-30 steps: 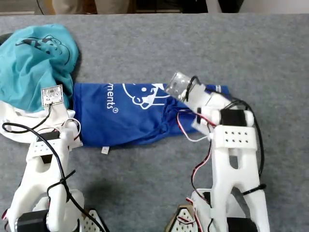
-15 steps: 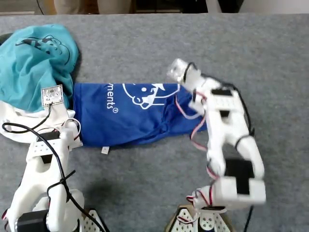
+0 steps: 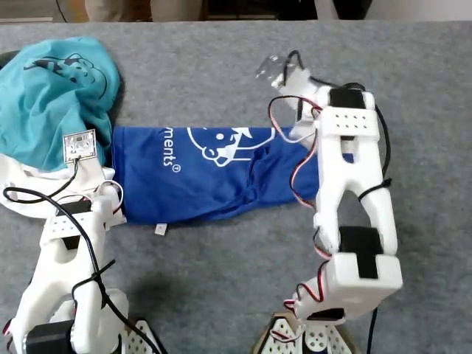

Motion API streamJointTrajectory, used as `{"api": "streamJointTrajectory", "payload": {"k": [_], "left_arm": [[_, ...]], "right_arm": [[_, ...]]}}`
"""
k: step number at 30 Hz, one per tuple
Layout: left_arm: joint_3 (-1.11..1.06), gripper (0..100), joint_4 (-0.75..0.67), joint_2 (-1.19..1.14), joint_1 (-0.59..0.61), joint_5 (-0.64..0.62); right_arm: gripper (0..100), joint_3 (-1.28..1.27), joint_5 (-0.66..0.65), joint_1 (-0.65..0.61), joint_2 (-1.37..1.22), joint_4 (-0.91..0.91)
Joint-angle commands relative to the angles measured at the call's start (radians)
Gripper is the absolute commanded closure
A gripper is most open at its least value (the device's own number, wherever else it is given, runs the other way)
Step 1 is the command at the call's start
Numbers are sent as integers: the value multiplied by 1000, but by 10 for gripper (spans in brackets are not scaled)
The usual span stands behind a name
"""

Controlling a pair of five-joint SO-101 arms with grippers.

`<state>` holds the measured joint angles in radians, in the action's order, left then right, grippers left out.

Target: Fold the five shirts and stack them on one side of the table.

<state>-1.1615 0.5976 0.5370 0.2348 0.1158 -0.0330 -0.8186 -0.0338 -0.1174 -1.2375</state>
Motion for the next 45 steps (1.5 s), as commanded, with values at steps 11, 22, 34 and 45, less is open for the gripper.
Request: {"api": "streamJointTrajectory", "payload": {"k": [11,22,34,45], "left_arm": [[12,980,-11,15,6,-3],[11,980,-11,15,3,-5],[12,980,6,16,3,3],[628,929,684,13,0,-5]], "right_arm": [[996,-266,158,-177,21,281],[996,-124,204,-179,-216,310],[996,326,387,-99,140,-123],[996,303,288,47,407,-476]]}}
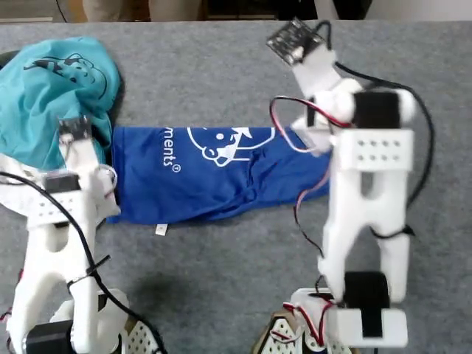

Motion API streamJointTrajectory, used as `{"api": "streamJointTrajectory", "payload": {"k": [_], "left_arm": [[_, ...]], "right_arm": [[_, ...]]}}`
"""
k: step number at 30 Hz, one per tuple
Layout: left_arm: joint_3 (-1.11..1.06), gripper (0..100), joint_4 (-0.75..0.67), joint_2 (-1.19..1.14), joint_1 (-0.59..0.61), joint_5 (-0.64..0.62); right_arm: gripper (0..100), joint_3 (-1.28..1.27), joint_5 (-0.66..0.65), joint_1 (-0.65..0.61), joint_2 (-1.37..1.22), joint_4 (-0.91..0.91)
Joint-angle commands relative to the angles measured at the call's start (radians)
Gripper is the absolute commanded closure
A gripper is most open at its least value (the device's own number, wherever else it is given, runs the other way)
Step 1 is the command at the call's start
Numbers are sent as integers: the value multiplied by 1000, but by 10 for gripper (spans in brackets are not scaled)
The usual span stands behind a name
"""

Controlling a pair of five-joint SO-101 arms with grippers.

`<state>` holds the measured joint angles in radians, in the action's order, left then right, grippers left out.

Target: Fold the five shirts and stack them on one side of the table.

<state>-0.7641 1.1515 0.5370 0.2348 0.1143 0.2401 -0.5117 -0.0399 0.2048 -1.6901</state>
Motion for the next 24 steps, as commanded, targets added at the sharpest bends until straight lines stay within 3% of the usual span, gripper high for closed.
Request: {"api": "streamJointTrajectory", "payload": {"k": [1,6,15,24], "left_arm": [[279,903,149,12,0,-5],[356,850,155,-120,2,-18],[588,849,117,-590,2,-23],[827,849,110,-885,0,-21]], "right_arm": [[996,13,-28,61,110,-21],[996,-122,-52,59,203,3],[996,-440,-58,59,392,126],[996,-602,-123,59,529,144]]}}
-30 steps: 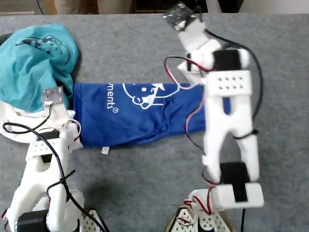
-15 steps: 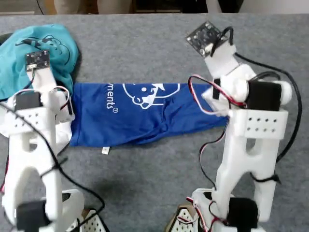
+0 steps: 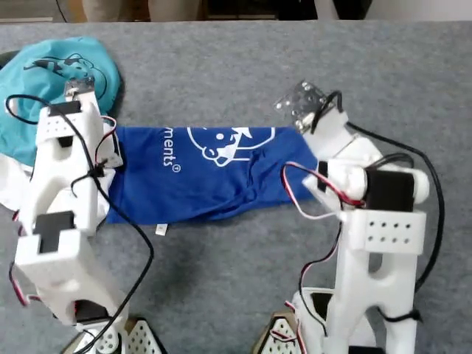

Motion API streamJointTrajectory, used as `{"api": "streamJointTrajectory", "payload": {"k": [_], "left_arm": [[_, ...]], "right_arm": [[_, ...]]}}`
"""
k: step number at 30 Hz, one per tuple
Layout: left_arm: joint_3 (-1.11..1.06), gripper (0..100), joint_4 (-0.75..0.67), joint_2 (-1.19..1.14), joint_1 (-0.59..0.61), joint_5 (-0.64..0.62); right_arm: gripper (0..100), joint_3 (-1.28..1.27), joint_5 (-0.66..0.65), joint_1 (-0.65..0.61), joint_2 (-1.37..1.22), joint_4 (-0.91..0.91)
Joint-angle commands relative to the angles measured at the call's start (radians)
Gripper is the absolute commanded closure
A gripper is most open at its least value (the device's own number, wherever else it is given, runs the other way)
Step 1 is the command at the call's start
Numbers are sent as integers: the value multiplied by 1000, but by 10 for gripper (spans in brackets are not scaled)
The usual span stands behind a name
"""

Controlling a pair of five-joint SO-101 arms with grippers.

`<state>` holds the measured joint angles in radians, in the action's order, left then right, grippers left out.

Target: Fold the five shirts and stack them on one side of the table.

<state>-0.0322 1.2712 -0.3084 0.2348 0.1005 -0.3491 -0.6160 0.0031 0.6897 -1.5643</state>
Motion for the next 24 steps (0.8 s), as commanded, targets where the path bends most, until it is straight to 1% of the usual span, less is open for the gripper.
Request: {"api": "streamJointTrajectory", "payload": {"k": [1,5,9,12,15,18,22,24], "left_arm": [[120,849,-8,-64,0,-5],[201,849,-3,-131,2,-3],[247,849,-2,-139,-3,-3],[259,849,-3,-142,-15,-2],[259,849,-12,-153,-32,-2],[252,849,-41,-203,-35,-2],[270,849,-37,-295,-34,-3],[302,849,-6,-317,-28,-3]], "right_arm": [[996,-18,-23,16,54,18],[996,-24,-21,16,67,18],[996,-24,-21,16,67,18],[996,-24,-25,16,67,37],[996,-33,-57,16,68,61],[996,-41,-57,16,68,66],[996,-50,-57,16,71,66],[996,-50,-57,16,70,68]]}}
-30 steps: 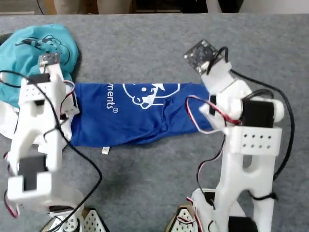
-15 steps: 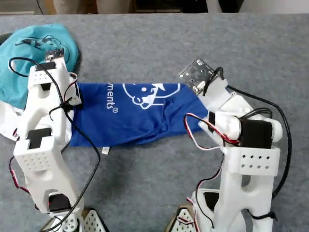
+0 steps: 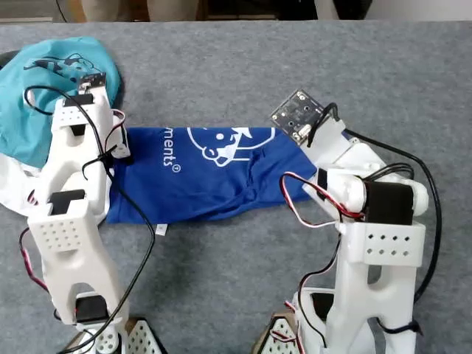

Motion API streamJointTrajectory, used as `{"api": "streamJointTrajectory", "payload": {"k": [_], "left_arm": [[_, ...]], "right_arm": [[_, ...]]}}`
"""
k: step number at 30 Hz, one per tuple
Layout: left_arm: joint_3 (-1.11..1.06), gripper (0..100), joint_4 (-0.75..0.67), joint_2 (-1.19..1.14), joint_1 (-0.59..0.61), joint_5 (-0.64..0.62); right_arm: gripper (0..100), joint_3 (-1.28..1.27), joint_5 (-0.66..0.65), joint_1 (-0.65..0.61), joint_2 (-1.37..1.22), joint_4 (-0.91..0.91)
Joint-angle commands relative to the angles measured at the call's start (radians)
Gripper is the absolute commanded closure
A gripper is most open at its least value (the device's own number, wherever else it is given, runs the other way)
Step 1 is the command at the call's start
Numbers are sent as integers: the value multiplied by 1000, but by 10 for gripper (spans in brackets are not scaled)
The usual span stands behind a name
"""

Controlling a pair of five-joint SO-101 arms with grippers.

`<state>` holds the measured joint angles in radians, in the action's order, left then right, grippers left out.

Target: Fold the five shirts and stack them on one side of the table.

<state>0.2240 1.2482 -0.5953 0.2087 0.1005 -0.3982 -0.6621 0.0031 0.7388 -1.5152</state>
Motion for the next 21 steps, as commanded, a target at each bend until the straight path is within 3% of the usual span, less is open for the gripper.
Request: {"api": "streamJointTrajectory", "payload": {"k": [1,5,10,13,18,21], "left_arm": [[69,850,40,-41,-3,-2],[117,856,77,-90,-18,-5],[169,981,117,-125,-66,-2],[186,979,133,-134,-87,-8],[187,982,147,-119,-138,-9],[252,982,245,-74,-181,-9]], "right_arm": [[996,-1,-11,16,21,18],[996,-2,-11,22,22,41],[995,2,-12,24,22,54],[995,4,-12,27,24,54],[995,18,-3,140,25,46],[996,51,18,265,25,44]]}}
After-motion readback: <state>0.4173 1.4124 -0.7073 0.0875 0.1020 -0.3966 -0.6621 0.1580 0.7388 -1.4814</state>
